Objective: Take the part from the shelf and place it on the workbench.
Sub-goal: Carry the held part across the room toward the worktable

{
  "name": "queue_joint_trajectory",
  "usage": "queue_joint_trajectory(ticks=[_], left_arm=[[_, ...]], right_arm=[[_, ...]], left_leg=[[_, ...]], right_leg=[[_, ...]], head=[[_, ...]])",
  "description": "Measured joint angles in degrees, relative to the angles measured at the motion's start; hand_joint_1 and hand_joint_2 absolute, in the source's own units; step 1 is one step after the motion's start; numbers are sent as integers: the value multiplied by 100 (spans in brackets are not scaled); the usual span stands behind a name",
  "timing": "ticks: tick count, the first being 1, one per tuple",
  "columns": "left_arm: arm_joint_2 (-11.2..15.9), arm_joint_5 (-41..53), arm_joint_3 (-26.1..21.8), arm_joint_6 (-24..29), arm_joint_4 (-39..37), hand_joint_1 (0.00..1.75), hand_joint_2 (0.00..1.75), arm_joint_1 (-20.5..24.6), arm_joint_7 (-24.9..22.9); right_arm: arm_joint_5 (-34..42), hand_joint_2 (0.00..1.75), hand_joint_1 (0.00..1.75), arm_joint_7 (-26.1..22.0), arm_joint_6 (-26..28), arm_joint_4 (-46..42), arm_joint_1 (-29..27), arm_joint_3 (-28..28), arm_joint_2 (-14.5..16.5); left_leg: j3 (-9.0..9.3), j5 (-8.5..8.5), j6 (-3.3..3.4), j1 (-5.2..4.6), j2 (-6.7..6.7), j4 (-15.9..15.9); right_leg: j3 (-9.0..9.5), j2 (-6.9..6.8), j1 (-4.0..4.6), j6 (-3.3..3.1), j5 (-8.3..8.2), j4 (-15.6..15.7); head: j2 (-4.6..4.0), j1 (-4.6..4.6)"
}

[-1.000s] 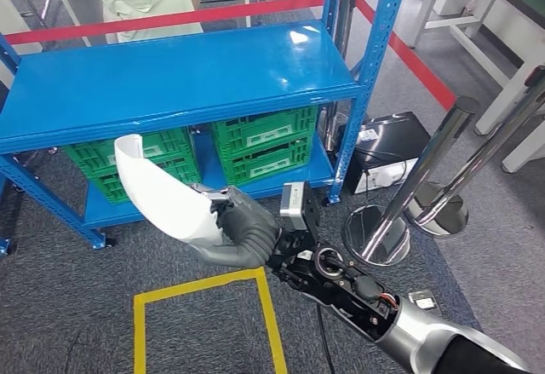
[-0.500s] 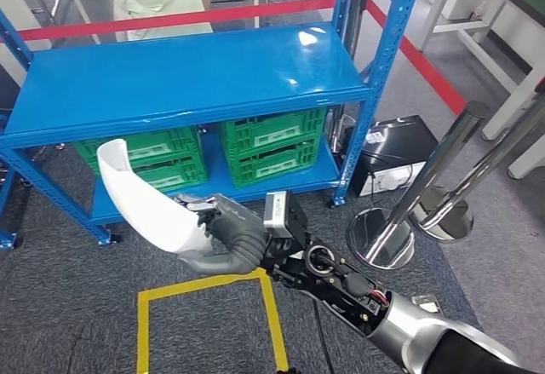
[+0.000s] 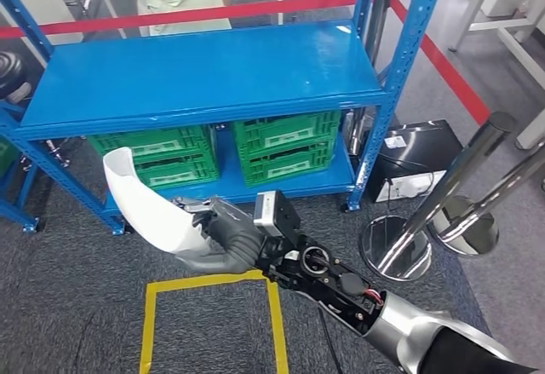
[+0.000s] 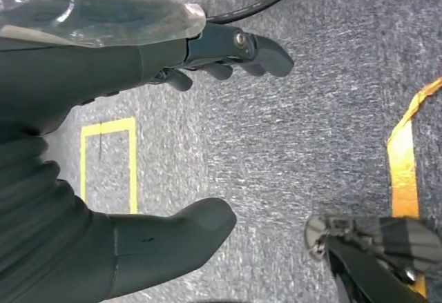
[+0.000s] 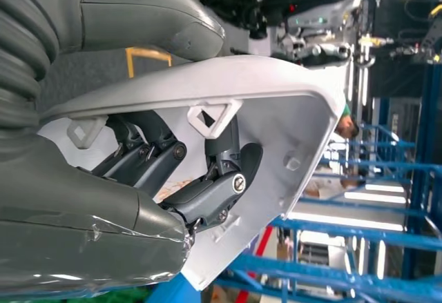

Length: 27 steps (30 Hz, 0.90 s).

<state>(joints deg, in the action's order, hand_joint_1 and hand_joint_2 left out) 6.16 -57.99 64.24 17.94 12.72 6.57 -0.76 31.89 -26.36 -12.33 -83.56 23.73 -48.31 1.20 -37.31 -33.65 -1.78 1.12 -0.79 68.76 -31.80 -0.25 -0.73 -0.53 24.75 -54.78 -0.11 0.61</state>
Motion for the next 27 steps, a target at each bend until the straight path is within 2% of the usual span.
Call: queue_joint_trajectory(ticks=[1,2,3,5,6,7,8,10,11,12,13,15,16,17,18,19,21,22,23,25,27], left_arm=[[1,1,0,0,0,0,175,-4,1],[2,2,0,0,0,0,175,-11,1],[3,5,0,1,0,0,175,-18,2],[9,9,0,3,0,0,175,-18,4],[12,5,0,5,0,0,175,-9,4],[14,0,0,6,0,0,175,2,2],[15,-9,0,7,0,0,175,9,-4],[13,-28,0,10,0,0,175,7,-26],[8,-36,0,12,0,0,175,3,-37],[4,-41,-1,15,0,0,175,1,-48],[0,-45,-1,19,0,0,175,1,-55],[-2,-46,-2,28,0,0,175,4,-75],[-2,-46,-2,32,0,0,175,3,-83],[-2,-46,-2,34,0,0,175,2,-90],[-4,-47,-2,35,0,0,175,1,-93],[-9,-48,-2,35,0,0,175,0,-95],[-26,-48,-2,38,0,0,175,4,-100],[-33,-48,-2,41,0,0,175,6,-103],[-38,-49,-2,45,0,0,175,3,-108],[-35,-50,-2,54,-1,0,175,-15,-115],[-32,-48,-2,58,-2,0,175,-31,-120]], right_arm=[[0,175,175,2,0,9,-9,-1,0],[0,175,175,3,0,18,-16,-1,0],[0,175,175,4,0,24,-20,-2,1],[0,175,175,7,0,28,-22,-2,3],[0,175,175,10,0,30,-23,-2,4],[0,175,175,19,-1,31,-25,-2,4],[1,175,175,29,-3,32,-29,-2,4],[6,175,175,49,-10,35,-37,-4,5],[12,175,175,52,-15,37,-40,-4,6],[18,175,175,52,-19,38,-41,-3,7],[23,175,175,52,-22,43,-46,-2,7],[24,175,175,52,-26,61,-69,-2,7],[24,175,175,53,-26,74,-83,-2,7],[24,175,175,54,-26,87,-93,-3,7],[24,175,175,54,-26,97,-99,-3,7],[24,175,175,55,-26,103,-100,-3,7],[24,175,175,54,-27,110,-93,-2,7],[24,175,175,55,-27,115,-90,-2,7],[24,175,175,57,-27,120,-86,-2,7],[24,175,175,62,-26,128,-78,-1,8],[24,175,175,64,-25,129,-67,0,14]], left_leg=[[-168,-35,-1,0,11,250],[-223,48,7,-2,19,271],[-145,235,23,-4,35,39],[246,681,82,-39,195,-841],[412,825,115,-67,275,-1204],[506,893,143,-94,334,-1423],[528,900,162,-119,341,-1501],[527,919,203,-113,235,-1518],[538,929,226,-101,187,-1532],[552,939,254,-85,146,-1546],[565,944,276,-74,107,-1555],[571,941,302,-75,16,-1553],[574,939,304,-76,-41,-1551],[580,937,305,-77,-104,-1549],[589,935,301,-76,-170,-1546],[602,931,295,-74,-235,-1542],[613,915,265,-75,-356,-1527],[607,913,241,-72,-407,-1521],[598,915,210,-67,-451,-1522],[594,929,140,-47,-509,-1548],[523,815,89,-39,-344,-1392]], right_leg=[[4,-52,12,-12,9,0],[11,-100,22,-19,18,-1],[23,-142,28,-20,26,-1],[56,-217,44,-3,52,-5],[69,-251,57,16,66,-9],[76,-286,69,38,80,-12],[81,-320,77,62,92,-13],[91,-372,68,116,124,-23],[74,-327,57,148,185,-96],[5,-248,48,178,302,-274],[-127,-146,36,204,474,-580],[-514,-24,32,236,849,-1409],[-668,-9,31,246,937,-1710],[-723,-3,29,247,906,-1799],[-665,7,25,241,764,-1647],[-499,35,22,227,544,-1285],[-105,225,15,179,176,-433],[17,301,18,156,88,-167],[76,349,28,130,65,-39],[109,270,46,69,41,18],[154,166,35,-9,-2,104]], head=[[0,-3],[0,-6],[0,-8],[0,-14],[0,-18],[0,-14],[0,-9],[0,6],[0,11],[0,25],[0,45],[0,96],[0,114],[0,130],[0,145],[0,160],[0,179],[0,177],[0,168],[0,154],[0,117]])
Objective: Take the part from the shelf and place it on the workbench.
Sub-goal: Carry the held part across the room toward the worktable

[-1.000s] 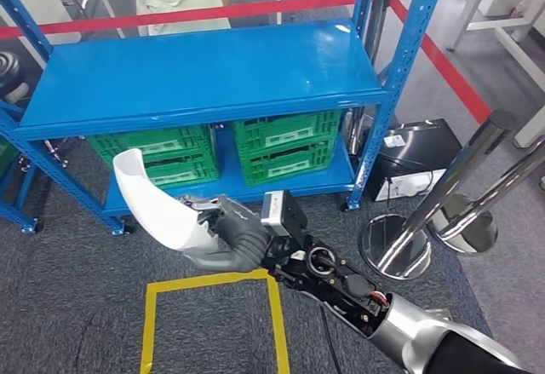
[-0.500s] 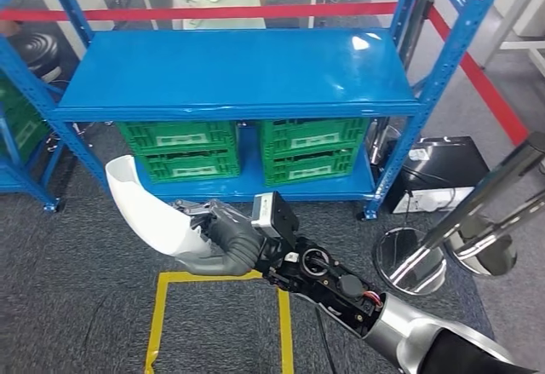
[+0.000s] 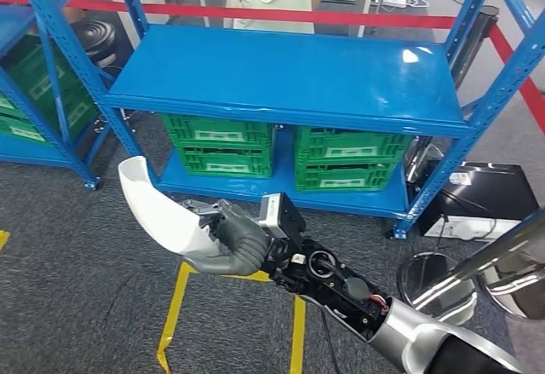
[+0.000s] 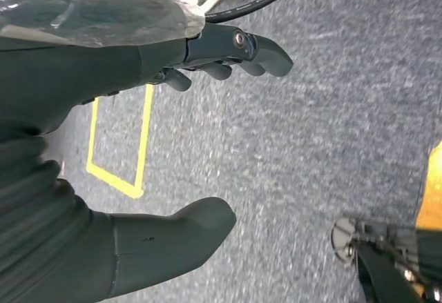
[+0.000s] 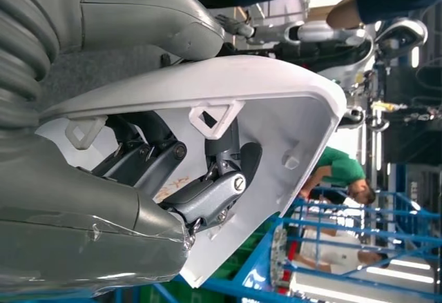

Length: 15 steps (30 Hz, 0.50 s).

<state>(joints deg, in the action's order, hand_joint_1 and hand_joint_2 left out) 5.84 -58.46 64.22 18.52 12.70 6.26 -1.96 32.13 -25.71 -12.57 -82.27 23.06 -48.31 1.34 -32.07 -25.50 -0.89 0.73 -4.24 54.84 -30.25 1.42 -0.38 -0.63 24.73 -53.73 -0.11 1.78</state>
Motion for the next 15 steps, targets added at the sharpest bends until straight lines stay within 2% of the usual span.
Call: queue_joint_trajectory(ticks=[2,3,4,5,6,7,9,10,11,13,14,15], left_arm=[[-4,5,1,1,-1,0,175,9,-2],[-6,8,1,1,-1,0,175,16,-7],[-6,8,1,0,-1,0,175,18,-12],[-4,9,2,0,-1,0,175,15,-18],[1,14,2,0,-1,0,175,11,-22],[5,20,2,0,-1,0,175,8,-22],[3,40,2,-1,0,0,175,18,-19],[-1,47,2,-1,1,0,175,28,-14],[-5,53,2,0,1,0,175,36,-8],[-3,58,2,0,2,0,175,38,-1],[-3,58,2,0,2,0,175,34,-1],[-2,58,2,0,2,0,175,33,-1]], right_arm=[[-1,175,175,5,9,3,-1,0,5],[-2,175,175,9,13,10,-5,1,5],[-4,175,175,18,19,18,-12,0,5],[-7,175,175,27,22,26,-17,-1,5],[-14,175,175,38,28,32,-18,-1,5],[-20,175,175,48,37,34,-20,-1,5],[-31,175,175,62,60,34,-18,3,5],[-32,175,175,68,70,33,-16,10,5],[-34,175,175,72,78,32,-14,16,5],[-37,175,175,77,84,31,-10,26,5],[-37,175,175,77,85,31,-9,29,5],[-37,175,175,77,85,29,-8,33,5]], left_leg=[[-309,-346,-42,9,250,635],[-525,-540,-69,15,308,1068],[-697,-660,-95,25,332,1411],[-780,-680,-120,38,349,1572],[-744,-595,-144,54,373,1496],[-577,-426,-165,72,426,1179],[-100,-94,-190,95,669,320],[59,-3,-170,92,758,30],[129,27,-135,80,804,-107],[107,29,-32,53,699,-112],[101,35,9,51,645,-110],[100,44,49,52,590,-113]], right_leg=[[13,-119,-14,-44,-22,46],[7,-184,-14,-51,-21,46],[1,-248,-14,-51,-18,45],[-3,-310,-17,-48,-15,43],[-7,-367,-22,-40,-11,40],[-8,-417,-30,-23,-5,34],[-3,-506,-26,46,25,-4],[4,-548,-17,89,45,-24],[13,-593,-6,135,63,-41],[38,-689,-15,214,86,-46],[41,-675,-33,252,122,-78],[1,-599,-51,280,215,-195]], head=[[0,-75],[0,-105],[0,-119],[0,-126],[0,-132],[0,-138],[0,-153],[0,-142],[0,-124],[0,-80],[0,-69],[0,-58]])
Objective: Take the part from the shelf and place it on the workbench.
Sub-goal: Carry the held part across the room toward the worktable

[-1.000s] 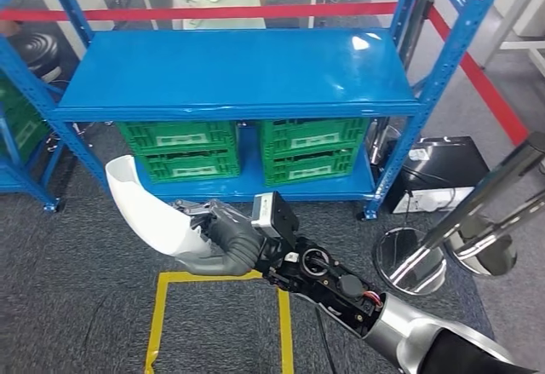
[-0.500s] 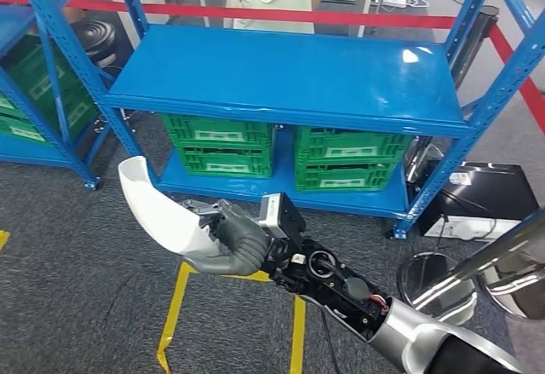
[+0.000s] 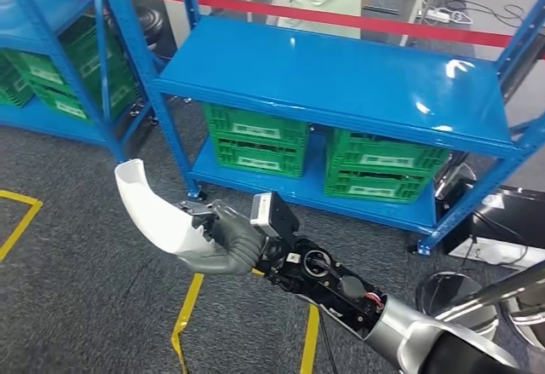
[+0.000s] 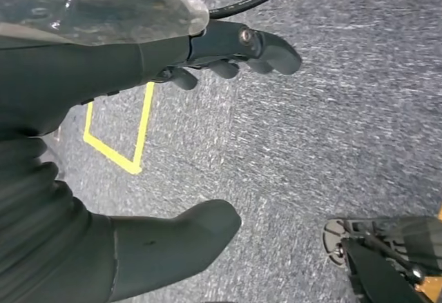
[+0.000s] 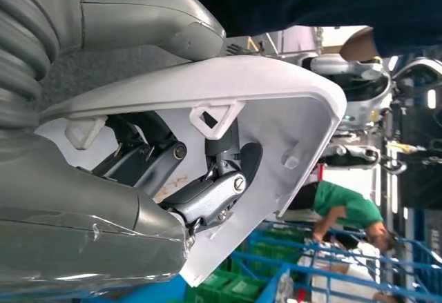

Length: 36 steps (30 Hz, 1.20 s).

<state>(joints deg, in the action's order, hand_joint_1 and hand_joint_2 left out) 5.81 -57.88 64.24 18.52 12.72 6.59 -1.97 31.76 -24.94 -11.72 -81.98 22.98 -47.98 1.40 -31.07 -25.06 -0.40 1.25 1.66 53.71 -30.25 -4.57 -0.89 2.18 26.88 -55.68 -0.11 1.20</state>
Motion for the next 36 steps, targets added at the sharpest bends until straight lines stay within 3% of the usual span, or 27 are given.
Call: queue_joint_trajectory(ticks=[1,3,4,5,6,7,9,10,12,14,16,18,19,20,21,22,24,26,29,31,34,35,36], left_arm=[[-1,0,0,0,0,0,175,1,0],[0,0,0,1,0,0,175,4,0],[1,0,0,0,0,0,175,4,0],[2,0,0,0,0,0,175,3,0],[2,0,0,0,0,0,175,2,0],[-1,0,0,0,0,0,175,0,0],[-16,1,0,1,0,0,175,1,0],[-25,1,0,1,0,0,175,4,0],[-38,2,0,4,0,0,175,-2,0],[-37,2,1,11,0,0,175,-21,0],[-38,9,2,16,0,0,175,-26,-1],[-42,22,2,18,0,0,175,-11,-1],[-44,27,2,19,0,0,175,-4,2],[-42,29,2,19,0,0,175,-4,4],[-38,30,2,20,0,0,175,-7,8],[-33,31,2,23,0,0,175,-11,13],[-26,34,2,32,0,0,175,-12,18],[-28,34,2,40,0,0,175,1,17],[-29,21,2,48,0,0,175,0,16],[-30,9,2,51,0,0,175,-4,15],[-29,2,2,55,0,0,175,3,15],[-28,2,2,55,0,0,175,4,15],[-28,1,2,56,0,0,175,3,15]], right_arm=[[0,175,175,0,1,-2,-1,5,0],[0,175,175,-1,2,-5,-14,13,-3],[-1,175,175,1,4,-5,-27,15,-5],[-1,175,175,3,6,-5,-39,15,-8],[-1,175,175,7,10,-5,-48,16,-9],[-2,175,175,13,17,-5,-53,17,-10],[-4,175,175,27,37,-8,-56,21,-11],[-11,175,175,33,47,-9,-56,25,-11],[-45,175,175,55,57,-11,-61,31,-11],[-86,175,175,88,74,-27,-62,33,-11],[-102,175,175,116,96,-56,-58,36,-11],[-103,175,175,138,111,-74,-65,37,-11],[-103,175,175,148,115,-76,-72,37,-12],[-104,175,175,159,120,-78,-81,36,-13],[-105,175,175,168,127,-78,-87,34,-13],[-106,175,175,175,138,-81,-91,33,-13],[-109,175,175,187,161,-95,-91,33,-13],[-126,175,175,199,172,-122,-89,36,-13],[-168,175,175,211,175,-158,-90,37,-13],[-175,175,175,214,180,-182,-89,40,-13],[-173,175,175,215,184,-204,-103,48,-17],[-173,175,175,216,184,-204,-113,48,-20],[-173,175,175,218,184,-204,-121,48,-22]], left_leg=[[2,11,38,2,-51,-6],[0,13,87,-11,-151,-7],[0,11,101,-26,-211,-6],[4,8,109,-43,-278,-5],[11,5,114,-58,-353,-4],[22,1,116,-69,-430,-3],[37,-8,110,-79,-567,1],[29,-11,96,-75,-626,7],[-6,-6,44,-48,-719,4],[-25,-8,-20,-24,-751,-2],[-140,-166,-66,-37,-542,239],[-505,-517,-111,-37,-299,953],[-725,-668,-136,-30,-260,1360],[-883,-729,-161,-21,-241,1638],[-931,-676,-183,-9,-225,1694],[-855,-520,-203,4,-198,1506],[-452,-116,-229,16,-40,672],[-176,75,-178,-6,61,104],[-156,68,-41,-30,-52,46],[-143,76,29,-17,-128,38],[-133,77,87,-24,-250,35],[-130,74,92,-34,-306,36],[-124,72,94,-43,-367,37]], right_leg=[[-102,114,-11,22,159,-248],[-473,348,-13,36,570,-1065],[-664,396,-9,34,708,-1456],[-784,418,-6,23,737,-1677],[-798,430,-3,1,644,-1659],[-701,454,5,-33,442,-1397],[-344,651,23,-125,-12,-538],[-208,760,32,-158,-145,-198],[-112,868,53,-192,-185,56],[-78,774,52,-216,-203,120],[-18,660,22,-256,-230,207],[12,530,15,-282,-228,239],[13,459,17,-288,-220,238],[16,392,17,-288,-210,236],[20,331,14,-283,-198,234],[28,276,7,-270,-183,227],[45,185,3,-217,-133,190],[54,115,25,-147,-76,143],[84,39,27,-59,-22,119],[18,153,-1,-10,149,-100],[-504,382,-14,23,698,-1234],[-676,404,-14,22,793,-1563],[-757,415,-13,12,771,-1689]], head=[[0,26],[0,93],[0,120],[0,136],[0,146],[0,153],[0,158],[0,150],[0,146],[0,163],[0,112],[0,27],[0,-2],[0,-21],[0,-31],[0,-40],[0,-59],[0,-67],[0,-13],[0,16],[0,108],[0,128],[0,141]])
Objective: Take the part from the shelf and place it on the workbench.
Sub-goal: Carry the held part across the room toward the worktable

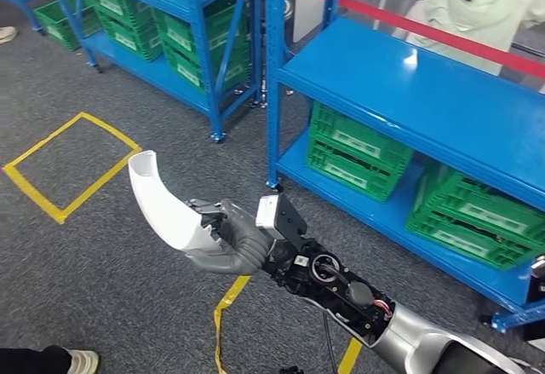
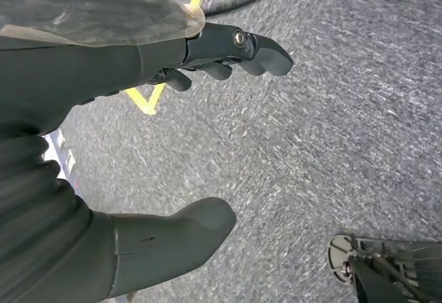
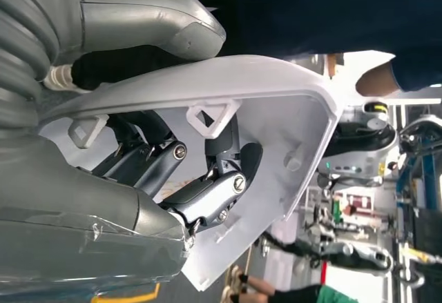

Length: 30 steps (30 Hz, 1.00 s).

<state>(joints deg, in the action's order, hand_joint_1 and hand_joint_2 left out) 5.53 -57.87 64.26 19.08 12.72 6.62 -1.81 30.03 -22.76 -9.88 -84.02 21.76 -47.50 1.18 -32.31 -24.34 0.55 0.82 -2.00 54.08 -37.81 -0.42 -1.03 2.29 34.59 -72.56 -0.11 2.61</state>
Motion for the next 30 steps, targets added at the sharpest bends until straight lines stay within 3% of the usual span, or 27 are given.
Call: queue_joint_trajectory(ticks=[1,2,4,6,8,10,12,14,15,16,17,19,20,21,23,25,26,28,29,30], left_arm=[[-1,-1,0,0,0,0,175,-1,-1],[-3,-4,0,0,0,0,175,-2,-1],[-19,-12,0,1,0,0,175,2,-2],[-30,-19,0,7,0,0,175,5,-2],[-22,-26,0,14,-1,0,175,-13,-2],[-19,-32,0,16,-2,0,175,-31,-2],[-25,-34,0,17,-2,0,175,-23,-1],[-26,-34,0,16,-2,0,175,-12,0],[-25,-34,1,17,-2,0,175,-15,0],[-23,-35,1,17,-2,0,175,-20,0],[-19,-36,1,17,-2,0,175,-25,0],[-11,-43,0,17,-2,0,175,-19,1],[-9,-47,0,17,-2,0,175,-11,1],[-9,-51,0,17,-2,0,175,-4,2],[-9,-54,0,16,-2,0,175,-2,2],[-13,-44,0,14,-2,0,175,-5,2],[-15,-34,0,13,-2,0,175,-3,3],[-16,-12,0,9,-3,0,175,1,8],[-14,-5,0,7,-3,0,175,1,10],[-13,-2,0,5,-3,0,175,0,11]], right_arm=[[-1,175,175,2,0,0,-4,0,-2],[-2,175,175,4,0,-1,-5,1,-3],[-5,175,175,10,0,-2,-1,2,-4],[-16,175,175,23,0,-4,0,2,-4],[-27,175,175,44,0,-11,3,2,-3],[-28,175,175,57,0,-25,15,0,0],[-28,175,175,62,0,-33,21,-2,2],[-28,175,175,65,-1,-33,11,-5,1],[-28,175,175,66,-1,-33,6,-7,1],[-28,175,175,68,-1,-33,5,-9,1],[-28,175,175,71,-1,-33,8,-11,1],[-28,175,175,79,0,-34,18,-13,2],[-29,175,175,84,-1,-34,24,-14,2],[-30,175,175,87,-1,-35,28,-15,3],[-31,175,175,95,-2,-35,31,-21,3],[-31,175,175,98,1,-37,34,-25,2],[-31,175,175,99,9,-39,35,-24,1],[-31,175,175,99,36,-43,24,-23,-9],[-31,175,175,101,49,-43,10,-23,-16],[-31,175,175,102,59,-42,-3,-24,-25]], left_leg=[[9,-1,1,-6,-65,0],[22,-3,-1,-9,-133,1],[27,-6,-15,-9,-256,7],[-3,5,-68,9,-365,7],[-23,26,-146,28,-452,-15],[-82,-73,-207,15,-271,111],[-363,-407,-263,7,29,705],[-753,-731,-316,16,128,1492],[-847,-758,-334,19,141,1678],[-818,-668,-346,23,153,1617],[-665,-490,-349,27,183,1318],[-205,-120,-326,18,379,443],[-53,-19,-288,7,452,143],[20,16,-246,-8,494,-12],[9,16,-155,-22,397,-33],[15,28,-87,-4,303,-44],[21,38,-54,10,263,-53],[18,43,-17,11,174,-55],[16,43,-10,7,120,-54],[16,43,-9,3,55,-52]], right_leg=[[30,13,2,-21,-138,117],[169,54,7,-53,-364,458],[523,279,10,-125,-755,1300],[692,434,26,-160,-865,1706],[718,365,35,-183,-873,1752],[763,245,13,-238,-914,1831],[786,107,10,-282,-939,1881],[776,-31,27,-295,-935,1881],[774,-96,32,-296,-931,1881],[776,-157,33,-293,-924,1880],[784,-211,33,-285,-915,1877],[802,-301,54,-246,-882,1859],[810,-338,71,-221,-864,1848],[818,-372,89,-194,-848,1839],[839,-445,100,-139,-825,1835],[818,-366,74,-69,-710,1713],[734,-265,61,-40,-564,1500],[381,-58,49,-7,-153,713],[190,-18,49,0,6,306],[63,-1,49,0,64,48]], head=[[0,8],[0,17],[0,27],[0,23],[0,23],[0,-18],[0,-112],[0,-168],[0,-174],[0,-184],[0,-194],[0,-215],[0,-211],[0,-202],[0,-172],[0,-154],[0,-133],[0,-70],[0,-43],[0,-28]])
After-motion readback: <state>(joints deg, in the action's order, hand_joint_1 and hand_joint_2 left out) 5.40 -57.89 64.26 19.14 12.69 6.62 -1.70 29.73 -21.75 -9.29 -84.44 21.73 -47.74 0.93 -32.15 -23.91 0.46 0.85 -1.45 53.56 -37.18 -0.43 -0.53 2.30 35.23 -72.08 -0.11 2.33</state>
